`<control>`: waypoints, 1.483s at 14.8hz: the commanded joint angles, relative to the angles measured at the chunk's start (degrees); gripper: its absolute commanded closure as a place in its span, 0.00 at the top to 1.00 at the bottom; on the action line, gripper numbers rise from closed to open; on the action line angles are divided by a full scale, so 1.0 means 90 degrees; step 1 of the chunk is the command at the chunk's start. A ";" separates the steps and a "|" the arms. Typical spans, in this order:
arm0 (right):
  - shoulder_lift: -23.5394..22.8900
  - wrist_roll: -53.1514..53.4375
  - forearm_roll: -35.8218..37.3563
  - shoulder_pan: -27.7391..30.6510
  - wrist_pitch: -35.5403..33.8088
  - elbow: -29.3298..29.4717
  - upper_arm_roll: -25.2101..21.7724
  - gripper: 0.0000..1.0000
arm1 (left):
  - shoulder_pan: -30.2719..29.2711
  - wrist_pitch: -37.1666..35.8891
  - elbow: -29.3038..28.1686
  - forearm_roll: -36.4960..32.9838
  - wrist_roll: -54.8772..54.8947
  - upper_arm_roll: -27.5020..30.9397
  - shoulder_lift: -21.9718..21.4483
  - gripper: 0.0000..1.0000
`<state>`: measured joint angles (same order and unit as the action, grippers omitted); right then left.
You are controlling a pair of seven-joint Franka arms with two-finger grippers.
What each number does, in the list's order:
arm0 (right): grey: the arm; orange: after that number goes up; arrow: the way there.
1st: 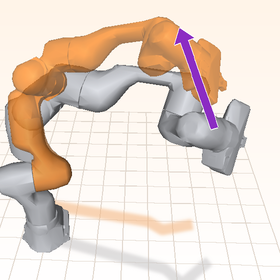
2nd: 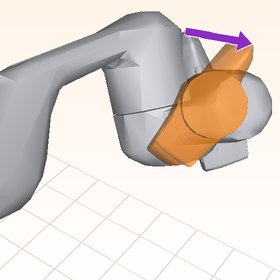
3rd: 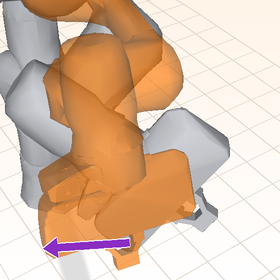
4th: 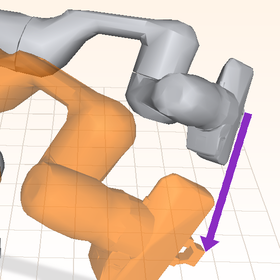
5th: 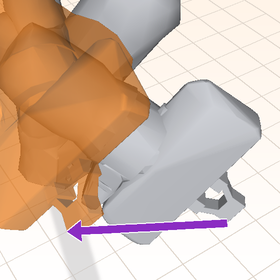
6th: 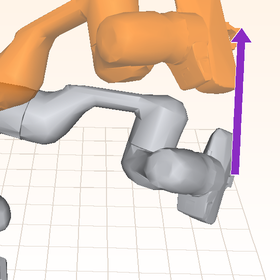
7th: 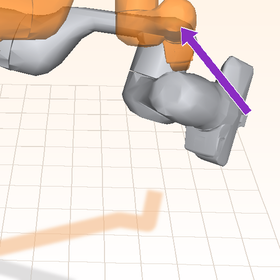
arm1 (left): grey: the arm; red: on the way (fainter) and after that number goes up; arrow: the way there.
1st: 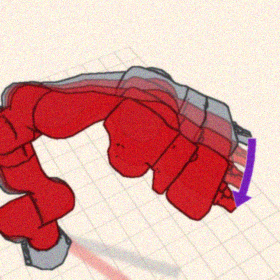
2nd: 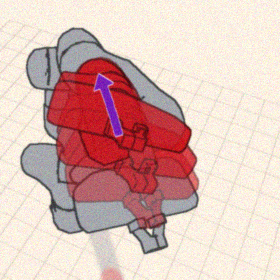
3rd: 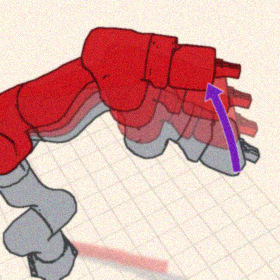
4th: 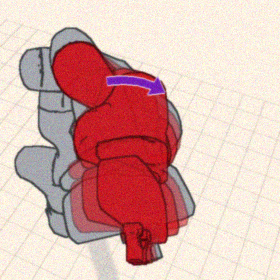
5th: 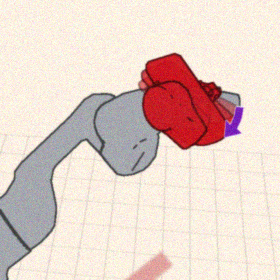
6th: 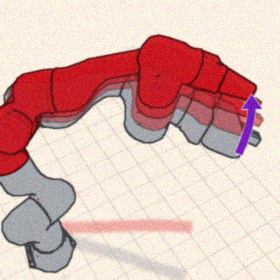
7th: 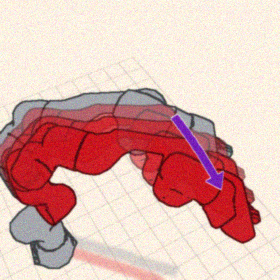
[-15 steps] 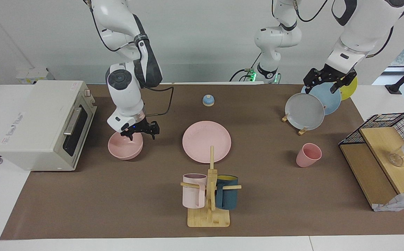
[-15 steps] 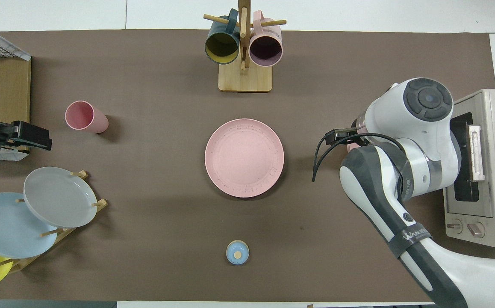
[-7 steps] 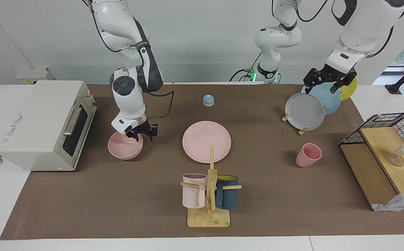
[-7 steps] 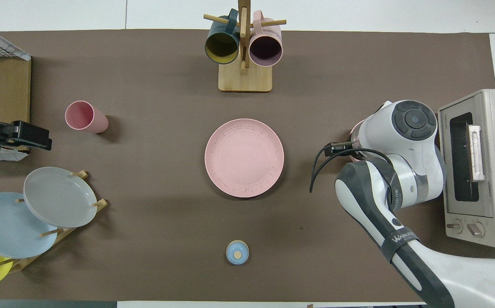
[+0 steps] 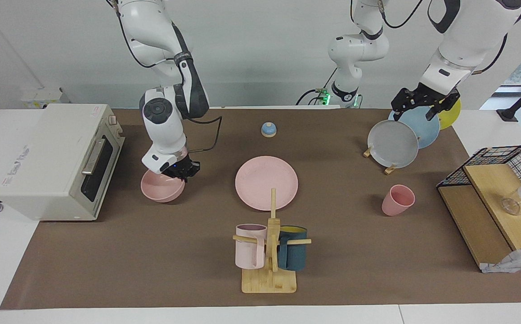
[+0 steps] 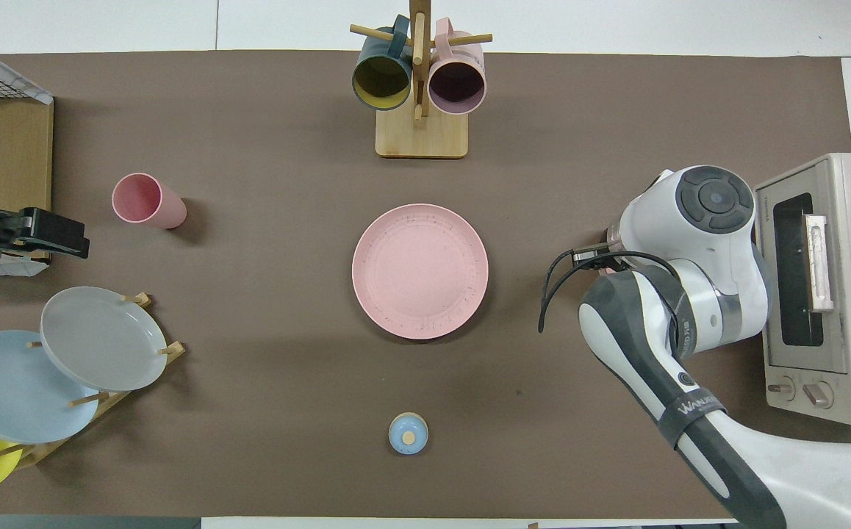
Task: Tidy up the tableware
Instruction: 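Carry the bowl over the pink plate while the left gripper reaches the cup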
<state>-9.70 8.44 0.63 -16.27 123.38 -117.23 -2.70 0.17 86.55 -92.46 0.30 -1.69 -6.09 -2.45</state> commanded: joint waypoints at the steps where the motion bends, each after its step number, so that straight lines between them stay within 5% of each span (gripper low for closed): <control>1: -0.0396 0.0260 -0.0022 -0.0398 -0.1009 0.1224 0.0027 0.00 | -0.0078 -0.0124 0.0020 -0.0131 0.0012 -0.0056 -0.0050 1.00; 5: -0.1097 0.2581 -0.0022 -0.1636 -0.1881 0.3137 0.0134 0.00 | -0.0088 -0.0144 0.0010 -0.0131 0.0012 -0.0046 -0.0050 1.00; 8: -0.2687 0.4066 0.0134 -0.2663 -0.2868 0.5422 0.0144 0.00 | -0.0156 0.0301 -0.0572 -0.0131 -0.0223 0.0013 -0.0312 1.00; 11: -0.2897 0.4491 0.0057 -0.2773 -0.2148 0.5438 0.0173 0.00 | -0.0088 0.1630 -0.1473 -0.0131 -0.0213 0.0003 -0.0218 1.00; 17: -0.2624 0.4579 -0.0031 -0.2792 -0.1376 0.4394 0.0203 0.00 | 0.0069 0.3193 -0.1484 -0.0131 -0.0300 -0.0007 0.1197 1.00; 22: -0.2467 0.4687 -0.0061 -0.2841 -0.1033 0.3915 0.0203 0.00 | 0.0156 0.3800 -0.1455 -0.0112 -0.0486 0.0003 0.1706 1.00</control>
<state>-34.99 49.29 0.76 -41.98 112.94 -77.81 -1.25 0.85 119.06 -106.12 0.28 -4.57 -6.51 11.92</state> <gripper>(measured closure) 0.952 0.000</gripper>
